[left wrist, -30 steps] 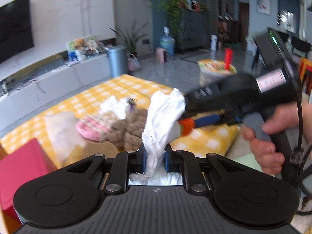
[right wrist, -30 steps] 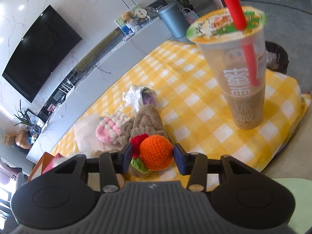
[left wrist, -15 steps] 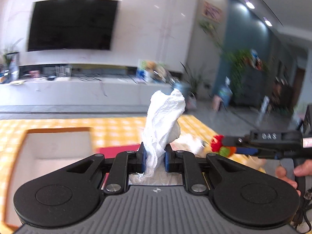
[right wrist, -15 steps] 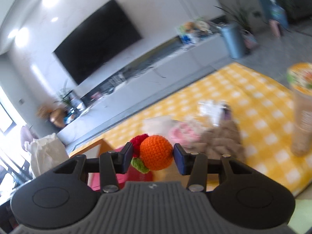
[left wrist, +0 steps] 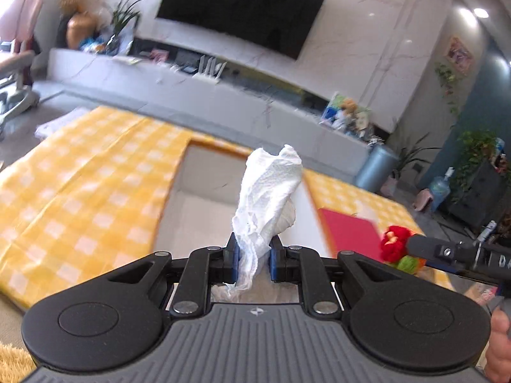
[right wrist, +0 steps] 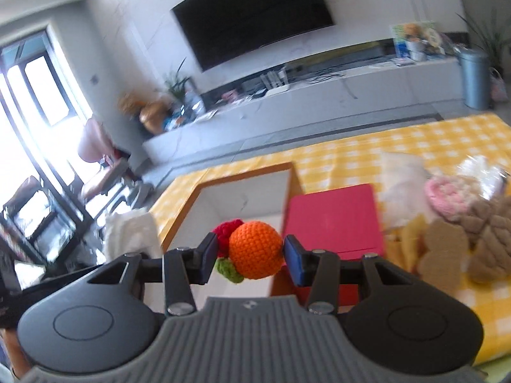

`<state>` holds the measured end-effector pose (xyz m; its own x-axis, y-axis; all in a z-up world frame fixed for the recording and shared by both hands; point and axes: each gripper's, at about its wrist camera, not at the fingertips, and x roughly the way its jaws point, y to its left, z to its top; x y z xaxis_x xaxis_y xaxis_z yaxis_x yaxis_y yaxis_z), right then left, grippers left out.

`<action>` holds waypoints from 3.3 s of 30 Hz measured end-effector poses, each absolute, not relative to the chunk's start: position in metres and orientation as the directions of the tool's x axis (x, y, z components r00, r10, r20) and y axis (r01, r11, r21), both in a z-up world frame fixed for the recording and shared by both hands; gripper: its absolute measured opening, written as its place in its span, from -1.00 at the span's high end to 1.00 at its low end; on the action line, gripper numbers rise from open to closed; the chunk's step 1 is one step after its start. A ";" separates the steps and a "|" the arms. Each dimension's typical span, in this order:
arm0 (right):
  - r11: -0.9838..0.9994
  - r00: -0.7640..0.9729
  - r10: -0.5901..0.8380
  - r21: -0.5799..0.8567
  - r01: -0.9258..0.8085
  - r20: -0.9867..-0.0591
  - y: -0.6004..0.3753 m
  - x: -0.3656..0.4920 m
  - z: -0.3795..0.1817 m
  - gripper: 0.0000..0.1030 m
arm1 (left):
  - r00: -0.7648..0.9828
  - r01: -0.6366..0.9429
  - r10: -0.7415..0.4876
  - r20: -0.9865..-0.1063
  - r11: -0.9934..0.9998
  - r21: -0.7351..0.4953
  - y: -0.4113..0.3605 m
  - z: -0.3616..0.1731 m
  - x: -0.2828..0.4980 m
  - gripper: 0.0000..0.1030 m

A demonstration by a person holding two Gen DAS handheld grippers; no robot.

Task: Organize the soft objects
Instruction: 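Carry the tissue and fruit toy over the open box and release both, then withdraw both tools from the box back toward the remaining items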

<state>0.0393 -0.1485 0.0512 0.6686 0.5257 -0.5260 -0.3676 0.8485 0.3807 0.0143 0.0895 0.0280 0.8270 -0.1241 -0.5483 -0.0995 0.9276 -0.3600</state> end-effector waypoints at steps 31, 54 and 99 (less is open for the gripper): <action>0.869 0.588 0.438 0.154 -0.470 -0.680 -0.045 0.078 -0.035 0.13 | 0.745 -0.256 0.078 -0.663 0.950 -0.177 0.102 0.008 0.007 -0.11; 0.807 0.572 0.586 0.347 -0.478 -0.574 -0.014 0.063 -0.051 0.13 | 0.770 -0.368 0.112 -0.628 0.882 -0.294 0.142 0.016 -0.001 -0.25; 0.940 0.790 0.329 0.100 -0.326 -0.518 -0.081 -0.002 0.036 -0.04 | 0.861 -0.285 0.198 -0.468 0.950 -0.123 0.103 0.093 -0.053 -0.25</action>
